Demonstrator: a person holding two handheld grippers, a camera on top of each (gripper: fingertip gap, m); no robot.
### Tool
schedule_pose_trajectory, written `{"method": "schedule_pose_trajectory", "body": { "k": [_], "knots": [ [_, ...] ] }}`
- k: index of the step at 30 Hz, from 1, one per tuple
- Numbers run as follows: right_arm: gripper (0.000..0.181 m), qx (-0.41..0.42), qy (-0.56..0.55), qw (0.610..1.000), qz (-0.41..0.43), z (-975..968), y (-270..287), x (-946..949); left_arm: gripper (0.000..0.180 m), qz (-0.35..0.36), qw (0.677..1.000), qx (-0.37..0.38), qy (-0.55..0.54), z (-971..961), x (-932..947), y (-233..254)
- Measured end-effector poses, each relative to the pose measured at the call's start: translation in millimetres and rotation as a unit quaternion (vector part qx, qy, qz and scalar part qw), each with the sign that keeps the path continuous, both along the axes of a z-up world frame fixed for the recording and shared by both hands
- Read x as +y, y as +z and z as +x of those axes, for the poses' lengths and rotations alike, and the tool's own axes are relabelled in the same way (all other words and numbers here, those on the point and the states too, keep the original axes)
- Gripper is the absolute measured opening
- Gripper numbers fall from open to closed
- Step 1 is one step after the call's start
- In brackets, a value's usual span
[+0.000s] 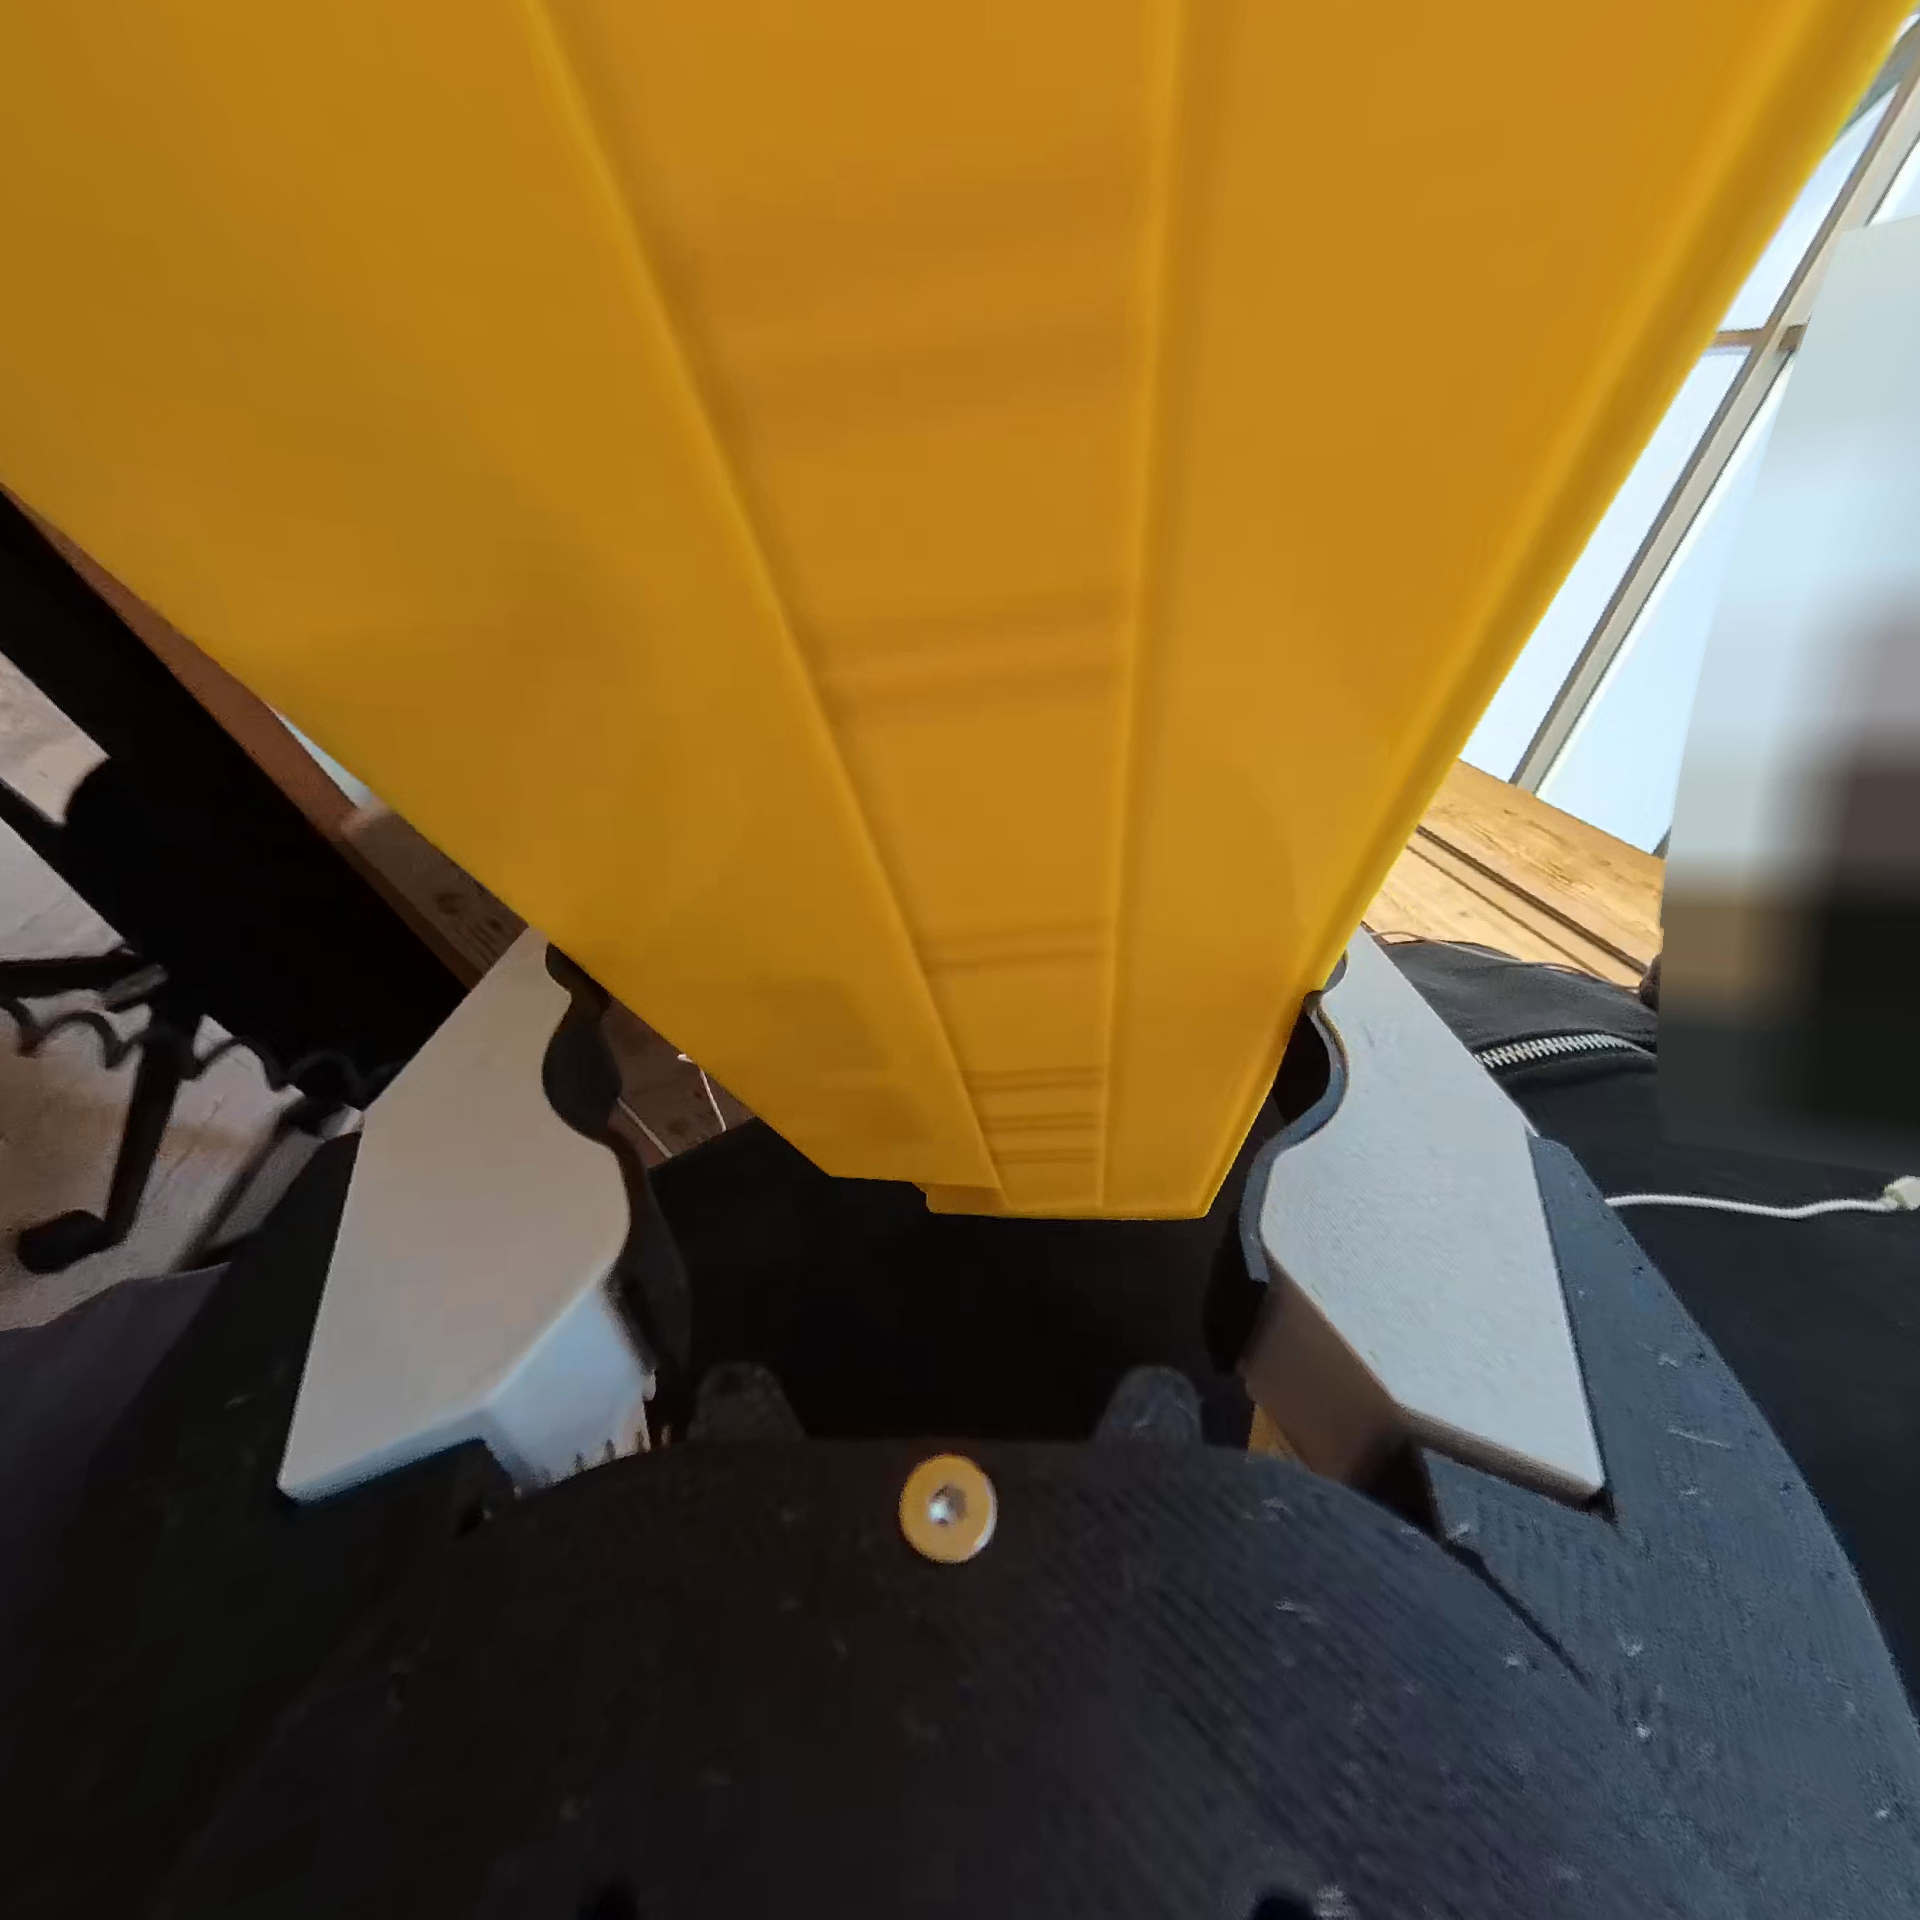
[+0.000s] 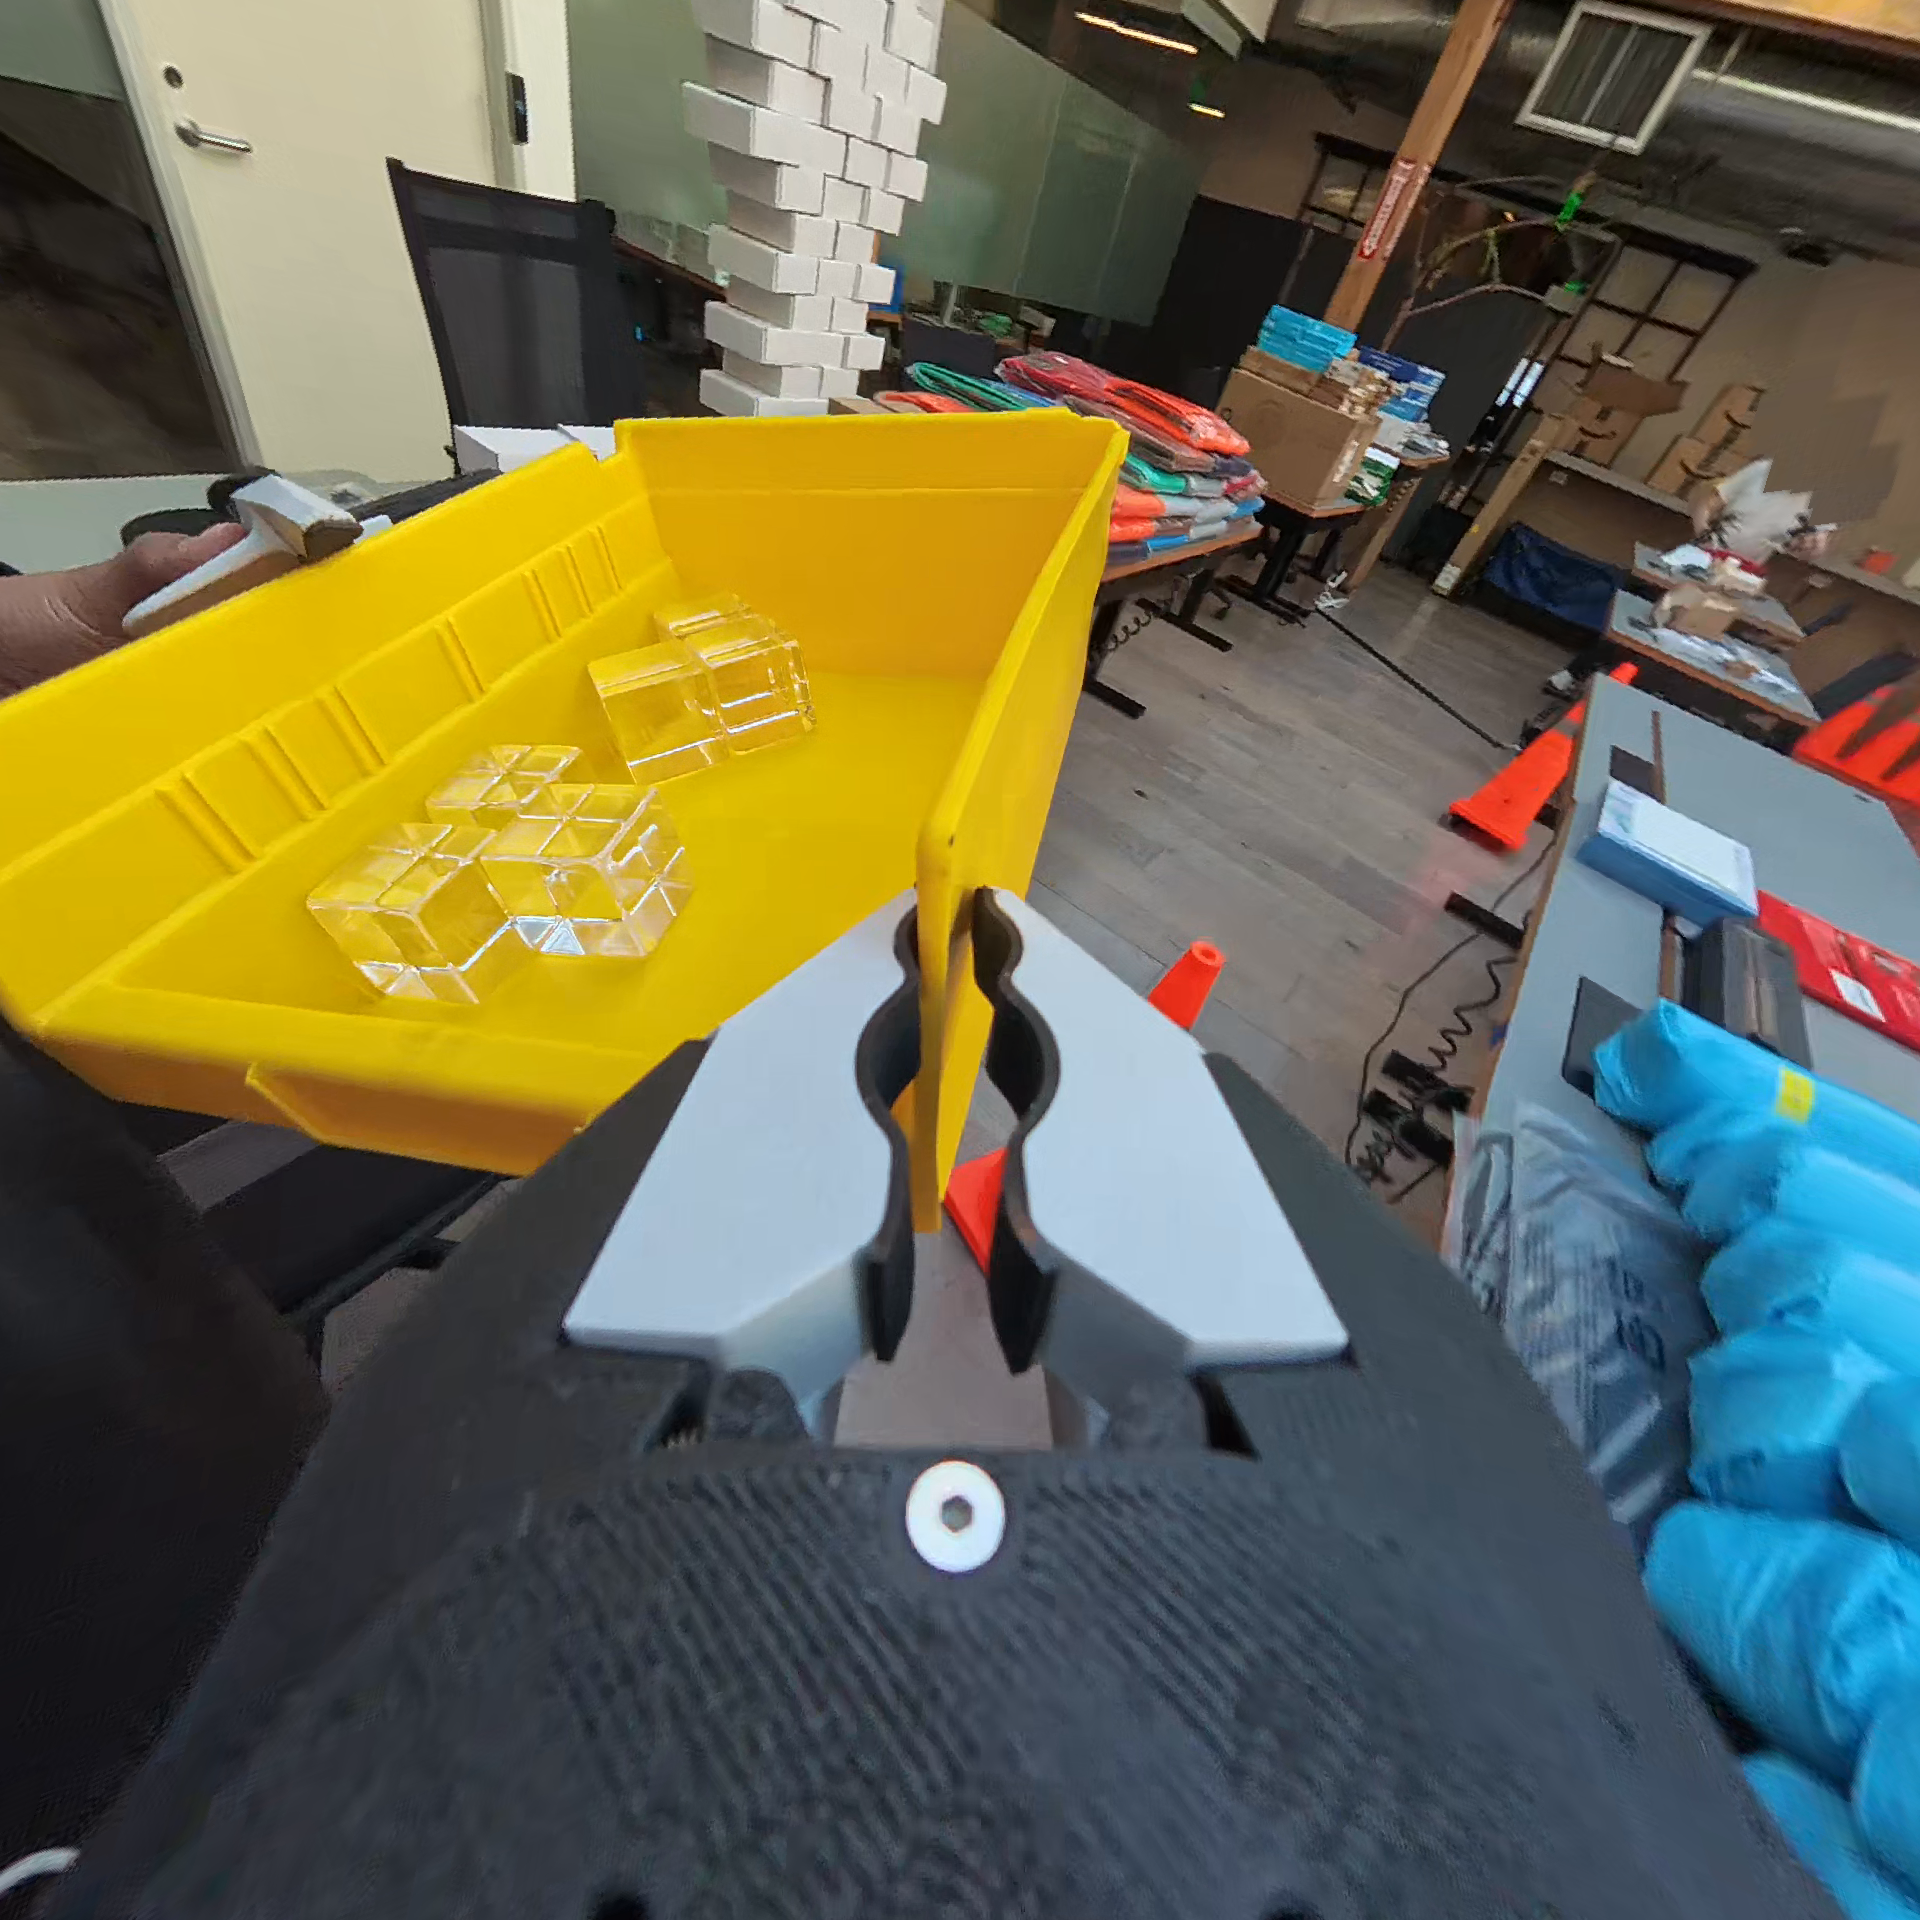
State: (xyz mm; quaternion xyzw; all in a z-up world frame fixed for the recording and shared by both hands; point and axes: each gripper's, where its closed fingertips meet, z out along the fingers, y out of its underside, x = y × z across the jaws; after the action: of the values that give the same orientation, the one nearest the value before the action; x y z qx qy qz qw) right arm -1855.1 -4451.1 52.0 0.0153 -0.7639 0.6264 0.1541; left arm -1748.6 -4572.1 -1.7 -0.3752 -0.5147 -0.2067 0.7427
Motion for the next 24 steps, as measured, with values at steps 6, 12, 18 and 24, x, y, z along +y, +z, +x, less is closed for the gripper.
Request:
{"method": "schedule_pose_trajectory", "body": {
  "k": [6,12,18,24],
  "knots": [
    [0.004,-0.019,0.100,0.995,-0.026,-147.9,7.4,-165.7,0.128,0.007,0.994,0.010,0.109,-130.9,-146.9,11.7],
    [0.004,0.001,0.172,0.985,-0.009,-259.2,18.4,-318.1,0.128,-0.001,0.985,0.018,0.171,-228.3,-275.0,18.5],
    [0.004,-0.012,0.168,0.986,0.019,-354.3,-17.5,-474.1,0.127,0.036,0.983,0.009,0.178,-326.1,-432.4,-21.8],
    [0.005,-0.036,0.128,0.991,0.023,-451.6,-25.4,-659.4,0.128,0.024,0.994,-0.006,0.108,-428.0,-623.2,-29.8]
  ]
}}
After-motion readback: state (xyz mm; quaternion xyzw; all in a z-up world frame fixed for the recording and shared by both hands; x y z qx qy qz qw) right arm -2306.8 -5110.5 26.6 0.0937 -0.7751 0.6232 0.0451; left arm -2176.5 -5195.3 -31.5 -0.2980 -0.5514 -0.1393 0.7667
